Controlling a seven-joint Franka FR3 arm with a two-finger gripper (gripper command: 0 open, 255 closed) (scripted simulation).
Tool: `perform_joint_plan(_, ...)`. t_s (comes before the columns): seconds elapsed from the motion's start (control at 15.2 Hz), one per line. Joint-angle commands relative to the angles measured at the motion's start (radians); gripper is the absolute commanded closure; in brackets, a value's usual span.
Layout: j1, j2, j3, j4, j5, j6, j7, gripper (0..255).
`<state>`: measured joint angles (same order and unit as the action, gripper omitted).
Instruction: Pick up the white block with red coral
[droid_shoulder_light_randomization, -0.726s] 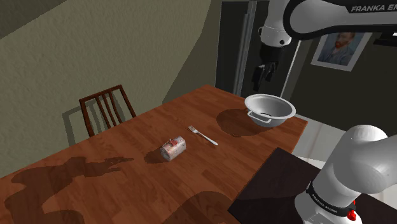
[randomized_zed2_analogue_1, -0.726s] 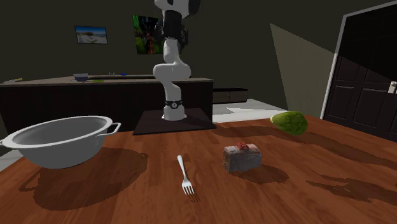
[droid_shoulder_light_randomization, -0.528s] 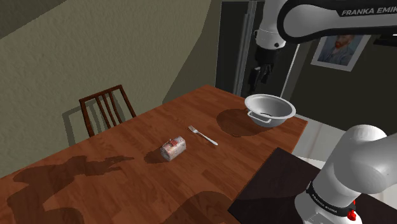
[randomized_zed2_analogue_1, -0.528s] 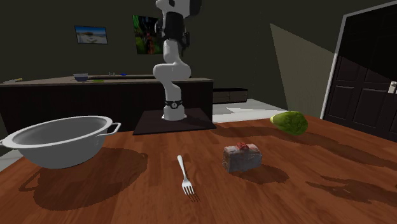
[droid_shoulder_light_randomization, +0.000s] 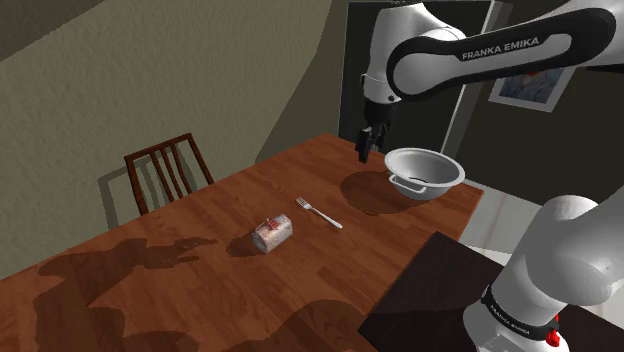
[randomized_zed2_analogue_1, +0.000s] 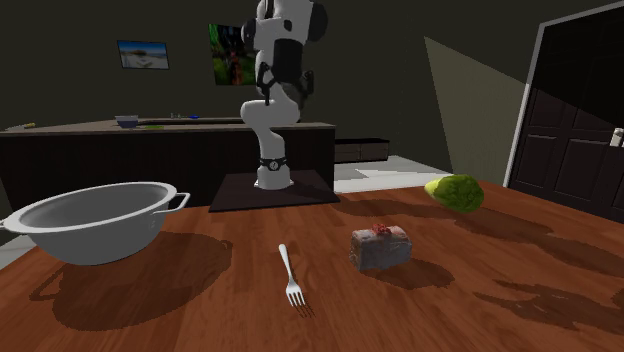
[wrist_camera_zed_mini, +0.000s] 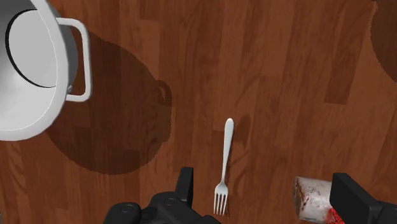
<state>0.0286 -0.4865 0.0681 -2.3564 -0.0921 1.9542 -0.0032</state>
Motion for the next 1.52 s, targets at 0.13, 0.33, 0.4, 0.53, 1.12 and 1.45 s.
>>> perform_joint_plan(0.13,0.019,0.14,0.018,0.04,0.007,0.103,-0.006,0)
perform_joint_plan(0.33,0.032,0.242,0.031,0.077,0.008,0.169,-0.012,0)
perform_joint_plan(0.4,0.036,0.277,0.035,0.091,0.008,0.19,-0.014,0)
perform_joint_plan(0.53,0.044,0.346,0.044,0.124,0.006,0.227,-0.018,0)
perform_joint_plan(1.12,0.084,0.662,0.083,0.321,-0.021,0.347,-0.029,0)
perform_joint_plan(1.45,0.115,0.839,0.099,0.466,-0.045,0.378,-0.037,0)
